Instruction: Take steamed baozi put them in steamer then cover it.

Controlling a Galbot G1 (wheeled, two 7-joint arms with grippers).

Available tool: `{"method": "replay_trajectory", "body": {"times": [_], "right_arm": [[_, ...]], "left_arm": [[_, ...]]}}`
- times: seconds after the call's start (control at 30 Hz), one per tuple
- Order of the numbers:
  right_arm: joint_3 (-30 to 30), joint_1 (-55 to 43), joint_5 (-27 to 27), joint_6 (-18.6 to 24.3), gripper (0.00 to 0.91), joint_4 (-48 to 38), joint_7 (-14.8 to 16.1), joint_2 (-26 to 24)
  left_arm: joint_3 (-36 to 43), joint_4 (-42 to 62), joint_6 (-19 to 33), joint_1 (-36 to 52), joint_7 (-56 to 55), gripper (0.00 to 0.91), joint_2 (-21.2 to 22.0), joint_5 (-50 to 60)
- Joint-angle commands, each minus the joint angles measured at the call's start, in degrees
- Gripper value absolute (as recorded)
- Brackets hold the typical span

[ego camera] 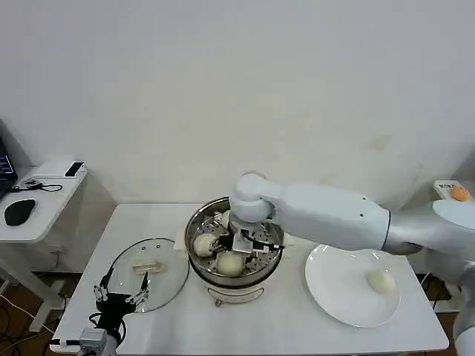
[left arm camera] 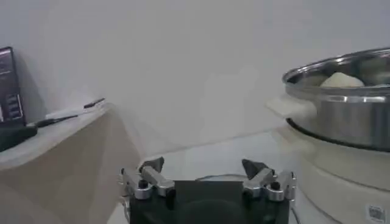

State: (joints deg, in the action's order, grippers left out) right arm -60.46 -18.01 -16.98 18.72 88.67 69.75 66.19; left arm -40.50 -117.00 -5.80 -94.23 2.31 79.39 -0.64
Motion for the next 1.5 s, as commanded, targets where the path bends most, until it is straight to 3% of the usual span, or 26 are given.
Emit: {"method": "replay_trajectory", "body": {"times": [0.03,0.23,0.43,0.57,0.63,0.77,0.87,1.03,1.17,1.33,1.5], "right_arm": [[1.09,-1.74,-0.47,-0.32,0.907,1.84,-1.1,-2.7],[7.96,-3.7,0.66,-4.11,0.907,3.18,-2.96,-11.62],[16.69,-2.47,7.85,-13.17,0.907,4.26,-2.45,-19.95],[17.47,-2.81,17.13,-25.91,0.907,5.37,-1.48,-28.3],[16.37,-3.25,21.95,-37.17,0.907,6.61,-1.1,-33.11],[16.26,-2.36,22.44,-42.83,0.907,5.92,0.69,-38.2],[17.58,0.81,21.96,-43.02,0.907,5.55,3.34,-41.64],[28.62,15.14,14.75,-42.27,0.907,5.72,4.82,-45.17],[28.57,21.39,10.3,-43.16,0.907,5.92,4.59,-46.78],[30.22,26.33,7.1,-42.23,0.907,3.94,3.93,-47.19],[38.45,36.81,3.2,-40.04,0.907,1.26,3.73,-44.84]], "left_arm": [[0.2,0.34,0.11,-0.04,0.03,0.907,-0.14,-0.02],[0.71,-0.62,-0.05,0.31,0.54,0.907,-0.48,-0.36],[1.07,-1.76,-0.03,0.67,1.5,0.907,-1.41,-1.4],[1.47,-2.34,0.18,0.85,1.73,0.907,-1.6,-2.71],[1.72,-2.49,0.15,1.22,1.66,0.907,-1.51,-3.13],[2.09,-3.22,-0.14,1.3,1.9,0.907,-2.04,-3.31],[2.18,-3.67,-0.14,0.9,1.9,0.907,-2.47,-3.58],[2.69,-3.82,0.03,0.03,1.57,0.907,-3.03,-3.26],[3.48,-4.12,0.1,-0.32,1.38,0.907,-3.15,-3.21],[4.12,-4.34,0.2,-0.92,1.39,0.907,-3.05,-2.95],[4.69,-3.99,0.27,-1.21,1.28,0.907,-2.35,-2.14]]}}
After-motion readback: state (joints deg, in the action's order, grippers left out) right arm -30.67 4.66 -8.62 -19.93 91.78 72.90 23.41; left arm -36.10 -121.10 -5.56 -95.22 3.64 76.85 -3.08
